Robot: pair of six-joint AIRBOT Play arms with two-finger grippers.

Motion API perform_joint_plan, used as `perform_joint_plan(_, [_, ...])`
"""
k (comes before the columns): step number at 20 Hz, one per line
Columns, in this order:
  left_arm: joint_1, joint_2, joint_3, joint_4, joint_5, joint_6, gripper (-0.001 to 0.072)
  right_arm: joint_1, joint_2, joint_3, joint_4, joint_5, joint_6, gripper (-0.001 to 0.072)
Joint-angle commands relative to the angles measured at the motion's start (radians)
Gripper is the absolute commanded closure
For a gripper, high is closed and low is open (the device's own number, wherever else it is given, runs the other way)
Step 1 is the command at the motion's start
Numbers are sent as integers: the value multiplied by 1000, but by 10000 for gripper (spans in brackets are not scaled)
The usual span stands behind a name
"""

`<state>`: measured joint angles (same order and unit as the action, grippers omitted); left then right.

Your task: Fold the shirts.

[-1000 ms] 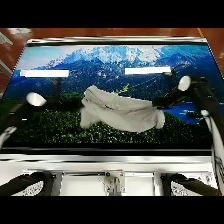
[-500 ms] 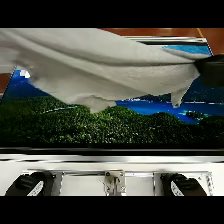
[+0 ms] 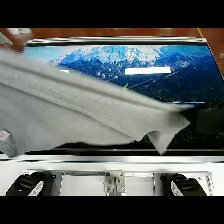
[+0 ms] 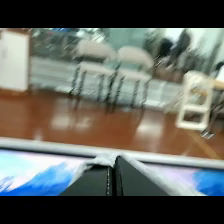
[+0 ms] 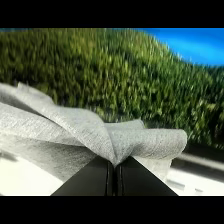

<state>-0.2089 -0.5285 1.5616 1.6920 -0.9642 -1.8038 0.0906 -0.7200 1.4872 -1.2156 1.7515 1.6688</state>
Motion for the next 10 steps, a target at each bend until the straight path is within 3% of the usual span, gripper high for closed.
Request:
perform_joint_plan(1, [1, -21, -47, 146, -136, 2, 670, 1, -8, -146, -44, 101, 18, 653])
perform_joint_plan(3, [1, -63, -127, 115, -98, -11, 670, 0, -36, -291, -52, 65, -40, 653])
perform_joint_plan(6, [1, -171, -290, 21, 10, -16, 670, 0, -165, -426, -51, -162, -100, 653])
perform_joint_plan(10, [1, -405, -408, -41, 333, -16, 670, 0, -435, -431, -127, -495, -117, 652])
